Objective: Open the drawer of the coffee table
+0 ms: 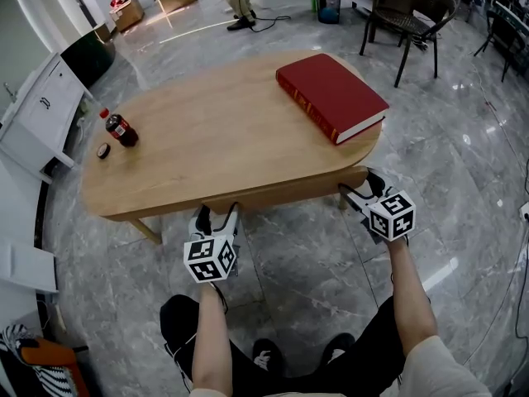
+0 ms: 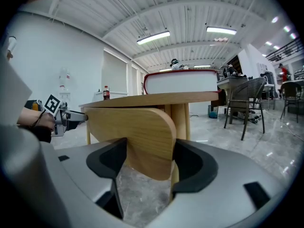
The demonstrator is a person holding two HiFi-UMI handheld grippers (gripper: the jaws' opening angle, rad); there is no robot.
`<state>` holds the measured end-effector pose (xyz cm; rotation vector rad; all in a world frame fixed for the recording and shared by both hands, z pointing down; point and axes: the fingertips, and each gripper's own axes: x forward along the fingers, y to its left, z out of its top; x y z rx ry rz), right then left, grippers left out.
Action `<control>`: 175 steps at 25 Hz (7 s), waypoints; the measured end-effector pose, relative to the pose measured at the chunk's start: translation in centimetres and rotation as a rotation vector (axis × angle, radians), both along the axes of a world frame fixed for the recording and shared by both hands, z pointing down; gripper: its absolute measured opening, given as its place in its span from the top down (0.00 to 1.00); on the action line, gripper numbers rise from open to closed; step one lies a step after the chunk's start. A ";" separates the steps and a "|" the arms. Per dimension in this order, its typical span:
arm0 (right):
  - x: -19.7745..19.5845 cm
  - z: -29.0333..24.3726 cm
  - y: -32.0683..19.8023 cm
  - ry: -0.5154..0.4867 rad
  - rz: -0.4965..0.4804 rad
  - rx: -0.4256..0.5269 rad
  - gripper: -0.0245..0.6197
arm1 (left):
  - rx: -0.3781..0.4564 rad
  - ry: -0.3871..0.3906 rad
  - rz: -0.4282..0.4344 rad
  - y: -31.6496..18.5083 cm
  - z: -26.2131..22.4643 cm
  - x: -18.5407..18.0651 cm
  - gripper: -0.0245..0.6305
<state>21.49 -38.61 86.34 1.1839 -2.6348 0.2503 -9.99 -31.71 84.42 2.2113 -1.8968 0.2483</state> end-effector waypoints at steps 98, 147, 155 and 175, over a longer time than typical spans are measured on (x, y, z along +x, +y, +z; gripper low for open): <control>6.7 -9.6 14.5 0.175 0.060 -0.173 0.56 | -0.383 0.000 -0.047 16.9 -9.6 5.8 0.48; -12.9 -47.9 35.0 -0.039 0.310 -0.361 0.88 | -0.408 0.076 0.219 28.5 -47.3 8.0 0.95; -11.7 -47.3 34.6 -0.051 0.333 -0.396 0.94 | -0.415 0.065 0.238 28.1 -47.0 8.4 0.95; -11.8 -46.8 34.5 -0.003 0.348 -0.390 0.94 | -0.375 0.047 0.326 27.8 -47.8 8.9 0.95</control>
